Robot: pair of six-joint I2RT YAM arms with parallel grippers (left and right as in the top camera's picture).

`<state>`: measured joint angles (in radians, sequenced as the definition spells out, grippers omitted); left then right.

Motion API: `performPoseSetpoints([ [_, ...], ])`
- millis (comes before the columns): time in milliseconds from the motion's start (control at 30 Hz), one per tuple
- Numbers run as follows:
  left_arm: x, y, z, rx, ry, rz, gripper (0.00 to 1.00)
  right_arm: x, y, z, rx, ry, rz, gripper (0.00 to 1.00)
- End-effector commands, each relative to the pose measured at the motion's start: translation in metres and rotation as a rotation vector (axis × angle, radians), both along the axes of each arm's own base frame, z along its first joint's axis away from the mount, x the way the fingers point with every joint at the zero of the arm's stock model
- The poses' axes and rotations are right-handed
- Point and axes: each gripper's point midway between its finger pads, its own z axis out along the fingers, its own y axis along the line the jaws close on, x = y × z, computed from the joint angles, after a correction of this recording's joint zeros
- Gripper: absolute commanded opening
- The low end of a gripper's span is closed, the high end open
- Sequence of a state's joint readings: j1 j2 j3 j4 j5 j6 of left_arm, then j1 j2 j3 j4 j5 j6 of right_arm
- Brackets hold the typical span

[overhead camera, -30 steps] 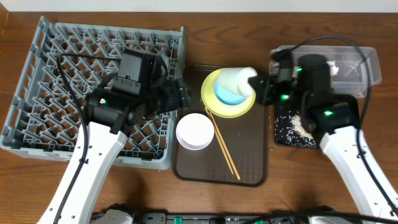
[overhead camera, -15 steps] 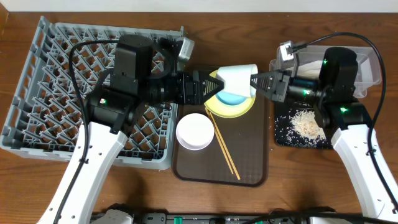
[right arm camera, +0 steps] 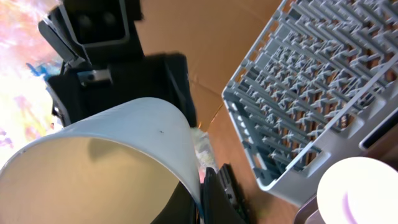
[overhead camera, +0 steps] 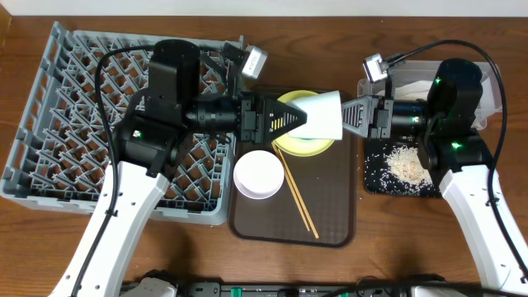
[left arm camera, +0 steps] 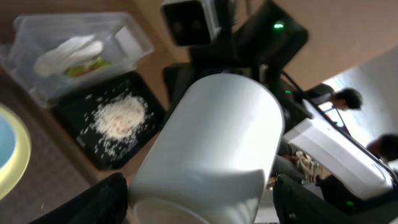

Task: Sort waste into correct bins and load items into the dishwasher
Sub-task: 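Pass the white cup from the right gripper to the left gripper, then carry the white cup with the left gripper over the dish rack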

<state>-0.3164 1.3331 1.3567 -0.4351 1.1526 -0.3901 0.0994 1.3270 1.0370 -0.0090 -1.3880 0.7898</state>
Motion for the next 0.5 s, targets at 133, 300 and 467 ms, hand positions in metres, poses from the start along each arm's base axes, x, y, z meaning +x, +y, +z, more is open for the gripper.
performPoseSetpoints([
  [133,-0.022,-0.013,0.020,-0.068,-0.064,-0.136,0.77,-0.004,-0.001,0.008,0.018,0.031,0.028,0.01],
  [300,-0.024,-0.015,0.019,-0.068,-0.062,-0.144,0.77,-0.007,-0.001,0.016,0.034,0.026,0.055,0.01],
  [467,-0.025,-0.015,0.019,-0.068,-0.061,-0.146,0.77,-0.007,-0.001,0.025,0.044,0.004,0.065,0.01],
])
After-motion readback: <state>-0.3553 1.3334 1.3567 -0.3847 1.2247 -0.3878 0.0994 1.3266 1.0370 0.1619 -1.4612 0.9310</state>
